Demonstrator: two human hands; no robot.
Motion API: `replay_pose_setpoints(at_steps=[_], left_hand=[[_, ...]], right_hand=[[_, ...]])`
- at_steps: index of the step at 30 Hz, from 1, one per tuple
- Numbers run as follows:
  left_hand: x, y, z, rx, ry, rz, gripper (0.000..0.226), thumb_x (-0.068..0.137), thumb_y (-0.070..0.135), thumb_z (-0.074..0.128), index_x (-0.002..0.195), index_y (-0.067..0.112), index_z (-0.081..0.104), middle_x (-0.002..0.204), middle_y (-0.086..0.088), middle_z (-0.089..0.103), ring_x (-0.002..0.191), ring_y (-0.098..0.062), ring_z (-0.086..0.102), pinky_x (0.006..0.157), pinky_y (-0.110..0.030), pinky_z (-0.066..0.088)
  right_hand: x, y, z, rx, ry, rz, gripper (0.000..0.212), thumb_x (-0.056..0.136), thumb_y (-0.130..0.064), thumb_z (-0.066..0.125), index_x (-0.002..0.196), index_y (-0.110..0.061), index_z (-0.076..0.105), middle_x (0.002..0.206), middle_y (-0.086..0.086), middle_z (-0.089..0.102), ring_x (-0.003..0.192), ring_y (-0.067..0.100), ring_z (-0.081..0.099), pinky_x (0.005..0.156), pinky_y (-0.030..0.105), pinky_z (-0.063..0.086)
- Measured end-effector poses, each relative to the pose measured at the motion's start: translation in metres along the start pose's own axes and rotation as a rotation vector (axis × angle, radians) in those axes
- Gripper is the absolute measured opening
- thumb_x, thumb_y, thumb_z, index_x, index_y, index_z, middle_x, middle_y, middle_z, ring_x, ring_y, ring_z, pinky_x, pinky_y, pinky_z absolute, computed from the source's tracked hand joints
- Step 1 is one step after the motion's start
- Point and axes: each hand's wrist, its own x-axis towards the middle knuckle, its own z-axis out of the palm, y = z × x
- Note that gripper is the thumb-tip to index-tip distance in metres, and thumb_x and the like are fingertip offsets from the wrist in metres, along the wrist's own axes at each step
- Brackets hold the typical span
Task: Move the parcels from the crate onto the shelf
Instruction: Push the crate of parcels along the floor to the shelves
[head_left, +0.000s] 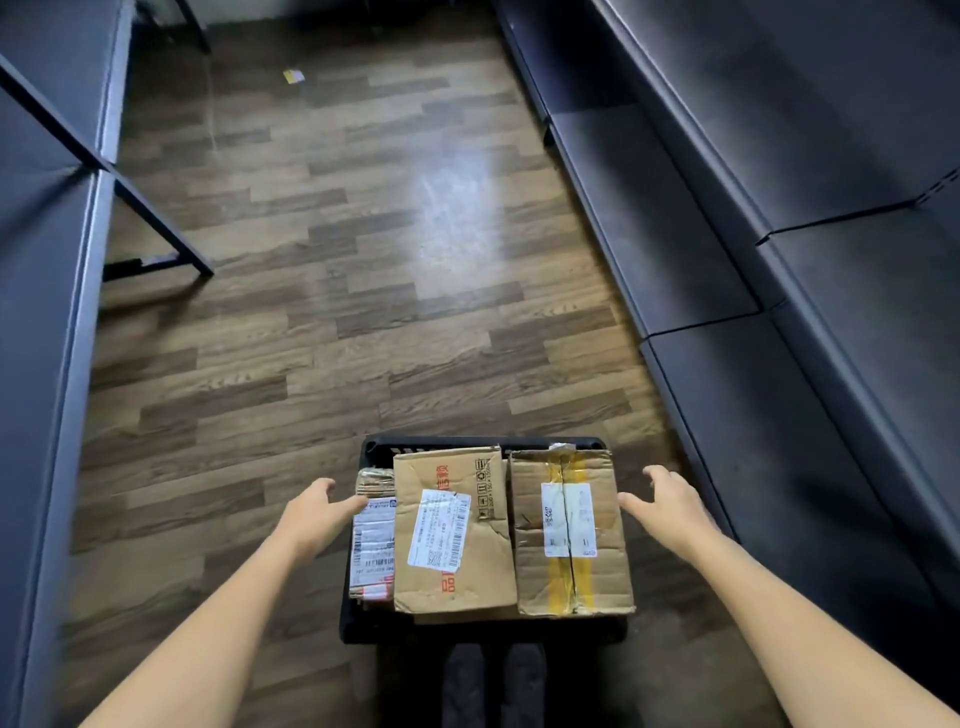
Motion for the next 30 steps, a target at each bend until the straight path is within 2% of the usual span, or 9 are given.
replay_pose_setpoints(at_steps=[7,12,14,17,21,24,26,28,30], left_hand=[[0.06,-0.036,0.027,-0.027,0.025,-0.094,0.064,0.085,0.041,0.061,0.136,0.005,0.044,0.143,-0.012,0.047,0.131,-0.028,0.043,0.103,-0.035,0.033],[0.101,-0.057,0.048,-0.091,0.03,-0.141,0.062,0.083,0.041,0.064,0.131,0.004,0.05,0.137,-0.013,0.052,0.126,-0.028,0.048,0.1,-0.035,0.036],[0.112,-0.063,0.055,-0.17,0.01,-0.17,0.071,0.075,0.048,0.067,0.129,0.006,0.052,0.134,-0.012,0.055,0.124,-0.029,0.05,0.103,-0.036,0.038],[0.131,-0.075,0.067,-0.274,-0.021,-0.215,0.079,0.064,0.06,0.059,0.125,0.009,0.056,0.132,-0.01,0.057,0.123,-0.029,0.052,0.108,-0.047,0.038],[0.158,-0.091,0.084,-0.476,-0.003,-0.298,0.053,0.088,0.054,0.048,0.121,0.014,0.056,0.132,-0.011,0.054,0.12,-0.028,0.051,0.099,-0.043,0.038],[0.173,-0.097,0.097,-0.595,0.046,-0.399,0.051,0.096,0.048,0.036,0.125,0.008,0.053,0.126,-0.011,0.058,0.119,-0.031,0.052,0.094,-0.042,0.037],[0.183,-0.1,0.105,-0.639,0.071,-0.447,0.043,0.099,0.042,0.032,0.105,0.01,0.059,0.094,-0.002,0.071,0.094,-0.027,0.059,0.078,-0.033,0.037],[0.191,-0.103,0.112,-0.599,0.058,-0.471,0.031,0.098,0.033,0.039,0.085,0.015,0.06,0.059,0.005,0.067,0.065,-0.019,0.052,0.062,-0.027,0.035],[0.196,-0.106,0.119,-0.522,0.018,-0.456,0.016,0.093,0.021,0.051,0.083,0.015,0.062,0.059,0.001,0.062,0.05,-0.014,0.053,0.052,-0.02,0.042]], right_hand=[[0.051,0.024,0.048,0.169,0.002,0.095,0.061,0.088,-0.038,0.058,0.138,-0.009,0.039,0.14,0.014,0.044,0.128,0.028,0.042,0.1,0.038,0.038],[0.088,0.048,0.075,0.268,0.03,0.174,0.063,0.087,-0.044,0.056,0.138,-0.01,0.039,0.142,0.014,0.044,0.13,0.03,0.04,0.102,0.04,0.037],[0.099,0.058,0.084,0.294,0.043,0.209,0.063,0.087,-0.046,0.054,0.137,-0.011,0.04,0.141,0.014,0.045,0.13,0.031,0.041,0.102,0.041,0.036],[0.117,0.07,0.097,0.335,0.059,0.275,0.059,0.089,-0.047,0.05,0.134,-0.01,0.045,0.137,0.015,0.049,0.127,0.031,0.043,0.102,0.039,0.036],[0.138,0.08,0.116,0.338,0.047,0.334,0.05,0.093,-0.043,0.044,0.129,-0.01,0.051,0.132,0.015,0.054,0.124,0.032,0.045,0.099,0.036,0.036],[0.151,0.088,0.132,0.322,0.003,0.349,0.04,0.095,-0.032,0.045,0.126,-0.009,0.054,0.13,0.016,0.056,0.12,0.034,0.048,0.092,0.035,0.039],[0.161,0.091,0.141,0.359,-0.021,0.357,0.032,0.093,-0.023,0.049,0.12,-0.008,0.058,0.124,0.017,0.059,0.113,0.032,0.053,0.084,0.033,0.039],[0.171,0.094,0.148,0.457,-0.057,0.388,0.019,0.092,-0.017,0.05,0.103,-0.01,0.063,0.111,0.017,0.061,0.1,0.027,0.053,0.082,0.035,0.039],[0.181,0.096,0.151,0.513,-0.079,0.413,0.019,0.092,-0.012,0.047,0.078,-0.017,0.059,0.098,0.013,0.059,0.092,0.024,0.049,0.081,0.035,0.039]])
